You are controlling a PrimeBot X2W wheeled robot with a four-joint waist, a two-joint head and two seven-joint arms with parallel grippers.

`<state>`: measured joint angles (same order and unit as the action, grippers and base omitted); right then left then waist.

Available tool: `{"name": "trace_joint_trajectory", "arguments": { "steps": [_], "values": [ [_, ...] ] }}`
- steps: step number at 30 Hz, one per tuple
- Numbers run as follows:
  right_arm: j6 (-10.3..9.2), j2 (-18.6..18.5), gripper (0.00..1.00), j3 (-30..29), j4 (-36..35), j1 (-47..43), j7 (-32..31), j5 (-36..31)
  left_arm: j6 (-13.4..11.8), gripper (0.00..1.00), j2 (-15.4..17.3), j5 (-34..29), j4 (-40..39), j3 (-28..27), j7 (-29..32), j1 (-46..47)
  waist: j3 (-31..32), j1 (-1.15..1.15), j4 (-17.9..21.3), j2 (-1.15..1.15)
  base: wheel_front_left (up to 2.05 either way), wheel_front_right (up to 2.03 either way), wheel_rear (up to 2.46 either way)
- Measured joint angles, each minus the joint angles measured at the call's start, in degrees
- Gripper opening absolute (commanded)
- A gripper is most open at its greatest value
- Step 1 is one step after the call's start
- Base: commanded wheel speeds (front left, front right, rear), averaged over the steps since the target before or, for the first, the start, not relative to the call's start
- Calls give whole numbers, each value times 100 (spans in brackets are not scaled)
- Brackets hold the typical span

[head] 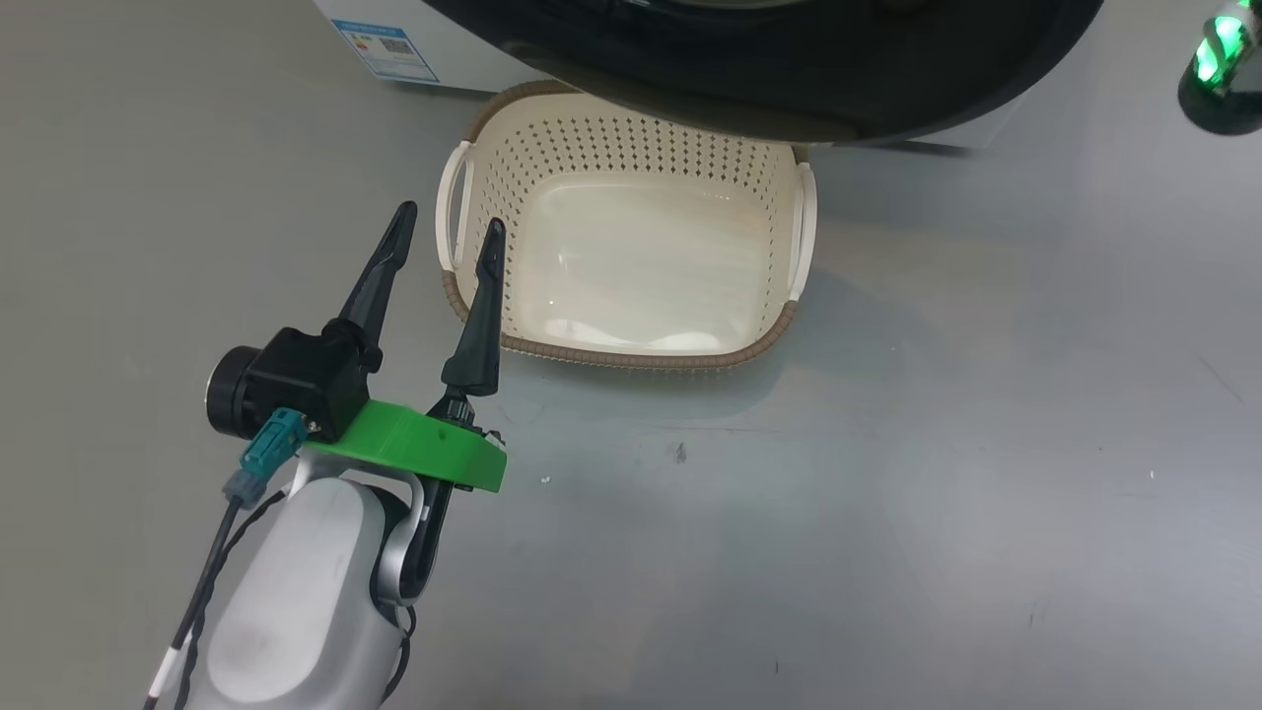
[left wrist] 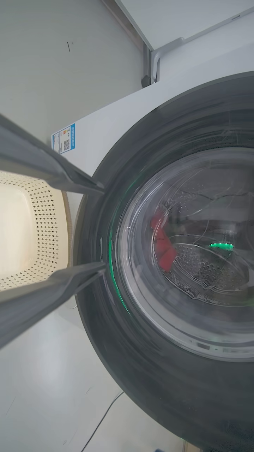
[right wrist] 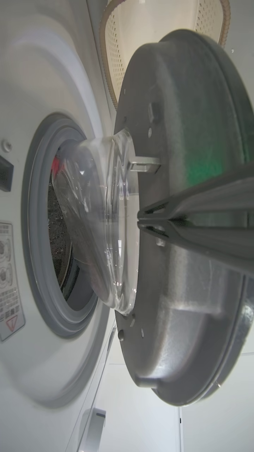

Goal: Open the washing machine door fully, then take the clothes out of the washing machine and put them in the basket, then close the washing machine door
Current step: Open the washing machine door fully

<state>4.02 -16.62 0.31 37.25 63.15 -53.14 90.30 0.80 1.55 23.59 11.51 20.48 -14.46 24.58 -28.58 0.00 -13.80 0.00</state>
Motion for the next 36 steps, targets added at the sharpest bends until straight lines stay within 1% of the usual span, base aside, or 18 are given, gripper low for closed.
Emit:
{"name": "trace_joint_trajectory", "arguments": {
  "steps": [7, 14, 16, 21, 23, 31, 36],
  "values": [
    [105, 148, 0, 2, 53, -445, -118, 124, 1, 100, 0, 1, 127, 0, 0, -140, 266, 0, 31, 0, 0, 0, 0],
    [149, 332, 0, 4, 101, -818, -179, 220, 3, 100, 1, -1, 241, -62, 0, -269, 559, 0, 60, 0, 0, 0, 0],
    [188, 392, 0, 8, 109, -912, -186, 247, 5, 100, 1, -25, 261, -97, 0, -305, 644, 0, 68, 0, 0, 0, 0],
    [201, 523, 0, 43, 110, -1173, -257, 289, 8, 100, 2, -100, 334, -131, 0, -426, 854, -1, 85, 0, 0, 0, 0],
    [242, 588, 0, 67, 113, -1290, -287, 300, 9, 100, 2, -100, 359, -165, 0, -472, 941, 0, 88, 0, 0, 0, 0],
    [248, 906, 0, 174, 145, -1774, -355, 365, 37, 100, 3, -156, 510, -185, 0, -724, 1351, -1, 86, 0, 0, 0, 0],
    [258, 1000, 0, 236, 146, -2008, -396, 396, 79, 100, 5, -163, 611, -183, 1, -856, 1569, 0, 72, 0, 0, 0, 0]
  ]
}}
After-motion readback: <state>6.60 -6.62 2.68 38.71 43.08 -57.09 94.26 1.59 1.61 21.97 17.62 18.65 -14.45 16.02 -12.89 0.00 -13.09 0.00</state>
